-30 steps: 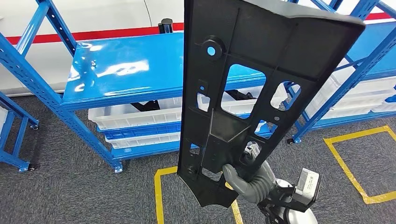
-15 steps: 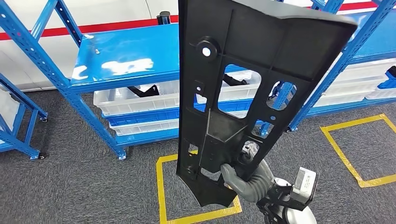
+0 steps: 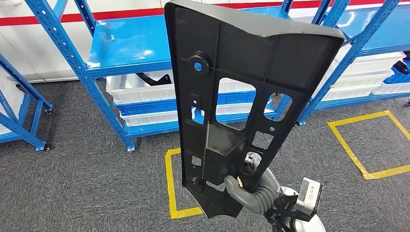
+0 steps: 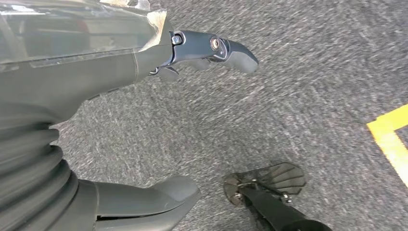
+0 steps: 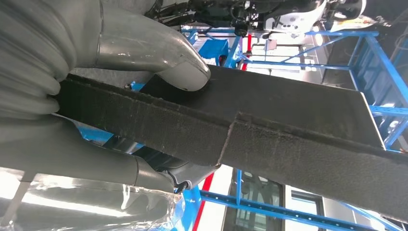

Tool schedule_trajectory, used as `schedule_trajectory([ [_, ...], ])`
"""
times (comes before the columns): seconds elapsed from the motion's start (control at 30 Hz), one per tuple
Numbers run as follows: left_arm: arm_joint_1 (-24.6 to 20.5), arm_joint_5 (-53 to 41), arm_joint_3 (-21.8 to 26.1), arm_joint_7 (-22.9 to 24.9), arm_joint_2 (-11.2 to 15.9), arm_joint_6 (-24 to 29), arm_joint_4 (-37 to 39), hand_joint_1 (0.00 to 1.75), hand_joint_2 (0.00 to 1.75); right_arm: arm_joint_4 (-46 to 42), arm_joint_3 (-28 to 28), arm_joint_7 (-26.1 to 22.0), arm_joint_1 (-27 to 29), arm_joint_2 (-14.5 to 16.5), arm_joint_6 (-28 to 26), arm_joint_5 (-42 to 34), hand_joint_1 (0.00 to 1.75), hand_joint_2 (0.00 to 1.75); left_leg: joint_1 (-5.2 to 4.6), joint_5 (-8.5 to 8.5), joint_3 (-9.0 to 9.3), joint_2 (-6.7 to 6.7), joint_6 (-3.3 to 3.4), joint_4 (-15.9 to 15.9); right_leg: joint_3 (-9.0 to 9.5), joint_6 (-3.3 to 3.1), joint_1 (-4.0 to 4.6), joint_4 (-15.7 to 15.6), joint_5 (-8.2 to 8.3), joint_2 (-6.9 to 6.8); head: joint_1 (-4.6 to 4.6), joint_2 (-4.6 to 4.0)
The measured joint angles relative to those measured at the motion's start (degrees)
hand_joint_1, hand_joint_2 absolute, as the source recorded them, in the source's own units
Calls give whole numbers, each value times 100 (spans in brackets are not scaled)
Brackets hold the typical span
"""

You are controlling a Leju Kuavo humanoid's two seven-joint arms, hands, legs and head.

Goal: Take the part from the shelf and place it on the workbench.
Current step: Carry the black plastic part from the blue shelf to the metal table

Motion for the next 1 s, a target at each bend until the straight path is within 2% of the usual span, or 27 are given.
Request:
schedule_trajectory([
  [0.03, 1, 10, 0, -3, -2, 2, -1, 0, 175, 0, 5, 0, -4, 2, 10, 2, 175, 175, -8, 65, -56, -4, -28, 3, 365, -17, 17, -492, 5, 1, 2, 0],
  [0.07, 4, 24, 0, -7, -2, 4, -1, 0, 175, 1, 10, -2, -5, 3, 23, 3, 175, 175, -15, 132, -91, -6, -60, -6, 651, -56, 40, -905, -41, 5, -3, 0],
  [0.1, 9, 37, 1, -10, -3, 7, -1, 0, 175, 2, 13, -5, -5, 3, 34, 4, 175, 175, -22, 198, -109, -6, -91, -20, 822, -100, 64, -1198, -100, 10, -4, 0],
  [0.13, 16, 52, 1, -16, -4, 11, 0, 0, 175, 5, 15, -8, -3, 3, 43, 4, 175, 175, -27, 268, -120, -6, -125, -46, 873, -138, 95, -1337, -132, 13, -7, 0],
  [0.17, 31, 67, 2, -20, -2, 15, 3, 0, 175, 12, 18, -10, 0, 1, 50, 4, 175, 175, -29, 337, -130, -9, -158, -79, 815, -173, 90, -1348, -96, 14, -9, 0],
  [0.2, 45, 80, 3, -30, -2, 19, 6, 0, 175, 22, 21, -11, -2, 0, 51, 4, 175, 175, -23, 321, -162, -19, -189, -77, 754, -213, 63, -1347, -35, 8, -10, 0],
  [0.23, 61, 91, 3, -53, -3, 25, 9, 0, 175, 35, 26, -14, -3, -1, 53, 3, 175, 175, -14, 184, -215, -30, -218, 5, 695, -274, 35, -1345, 29, 1, -22, 0],
  [0.27, 76, 93, 3, -97, -3, 32, 11, 0, 175, 48, 30, -19, -4, -2, 54, 4, 175, 175, -6, -56, -288, -42, -244, 193, 631, -332, 4, -1351, 97, -6, -36, 0],
  [0.33, 85, 70, 2, -223, -7, 47, 11, 0, 175, 73, 37, -38, 0, -4, 55, 11, 175, 175, 10, -646, -464, -51, -285, 891, 500, -411, 4, -1346, 214, -14, -58, 0],
  [0.37, 84, 55, 2, -275, -7, 52, 11, 0, 175, 88, 41, -46, 2, -5, 55, 16, 175, 175, 12, -796, -527, -52, -302, 1257, 434, -415, 14, -1341, 269, -10, -60, 0],
  [0.4, 82, 46, 2, -303, -7, 55, 11, 0, 175, 104, 45, -52, 3, -6, 55, 19, 175, 175, 16, -822, -536, -53, -316, 1512, 370, -406, 20, -1333, 318, 0, -58, 0],
  [0.43, 81, 43, 2, -313, -7, 55, 11, 0, 175, 122, 49, -52, 4, -7, 56, 19, 175, 175, 25, -735, -452, -57, -326, 1571, 307, -390, 22, -1320, 361, 21, -58, 0],
  [0.47, 81, 41, 2, -312, -6, 55, 11, 0, 175, 138, 56, -47, 4, -5, 56, 17, 175, 175, 39, -598, -259, -71, -330, 1410, 245, -365, 19, -1302, 398, 53, -58, 0],
  [0.5, 82, 40, 2, -311, -4, 55, 11, 0, 175, 149, 62, -36, 3, -2, 56, 13, 175, 175, 58, -486, 27, -126, -328, 1051, 191, -342, 15, -1279, 431, 88, -60, 0],
  [0.53, 83, 39, 2, -310, -2, 55, 11, 0, 175, 155, 67, -23, 0, 5, 56, 7, 175, 175, 74, -454, 336, -223, -321, 628, 129, -317, 19, -1257, 459, 123, -60, 0],
  [0.57, 85, 39, 2, -311, -1, 55, 12, 0, 175, 158, 74, -5, -9, 14, 55, 1, 175, 175, 83, -474, 576, -313, -311, 261, 80, -280, 26, -1237, 491, 157, -56, 0],
  [0.6, 89, 39, 2, -312, -1, 56, 13, 0, 175, 160, 78, 10, -23, 22, 55, -11, 175, 175, 80, -523, 721, -377, -301, 15, 40, -240, 31, -1222, 524, 191, -54, 0],
  [0.63, 94, 38, 2, -314, -1, 56, 13, 0, 175, 161, 81, 20, -36, 30, 55, -26, 175, 175, 65, -568, 767, -388, -290, -86, 2, -191, 34, -1218, 560, 227, -51, 0],
  [0.67, 99, 34, 2, -317, -2, 55, 14, 0, 175, 163, 85, 31, -47, 33, 55, -40, 175, 175, 56, -566, 758, -343, -269, -119, -18, -142, 40, -1216, 595, 272, -49, 0],
  [0.73, 103, 17, 2, -337, -9, 49, 13, 0, 175, 169, 87, 40, -52, 33, 55, -64, 175, 175, 63, -535, 744, -224, -192, -156, -121, -100, 41, -1108, 543, 254, -44, 0],
  [0.77, 104, 9, 2, -358, -9, 46, 12, 0, 175, 172, 89, 44, -53, 31, 55, -70, 175, 175, 75, -512, 735, -163, -149, -175, -229, -104, 48, -904, 434, 209, -26, 0],
  [0.8, 105, 2, 2, -386, -10, 48, 11, 0, 175, 177, 90, 45, -53, 30, 55, -75, 175, 175, 80, -493, 721, -101, -115, -184, -387, -118, 43, -575, 272, 146, -9, 0],
  [0.87, 110, -3, 2, -427, -5, 56, 12, 0, 175, 192, 92, 46, -42, 28, 51, -80, 175, 175, 71, -472, 682, 28, -80, -182, -732, -123, 41, 230, -46, 101, 20, 0],
  [0.9, 112, -5, 2, -438, -8, 62, 12, 0, 175, 204, 92, 46, -30, 25, 49, -82, 175, 175, 67, -464, 669, 93, -75, -181, -822, -103, 37, 477, -122, 93, 20, 0],
  [0.93, 112, -7, 2, -443, -12, 67, 12, 0, 175, 216, 91, 46, -20, 21, 47, -83, 175, 175, 67, -460, 664, 158, -75, -180, -792, -64, 32, 493, -110, 79, 22, 0],
  [0.97, 111, -8, 2, -450, -19, 71, 11, 0, 175, 226, 91, 46, -13, 17, 46, -83, 175, 175, 71, -459, 668, 220, -78, -179, -633, -12, 26, 253, -10, 43, 22, 0],
  [1.0, 108, -10, 2, -457, -27, 75, 11, 0, 175, 233, 90, 45, -10, 14, 46, -83, 175, 175, 74, -461, 679, 278, -86, -178, -378, 41, 19, -175, 140, -39, 24, 0],
])
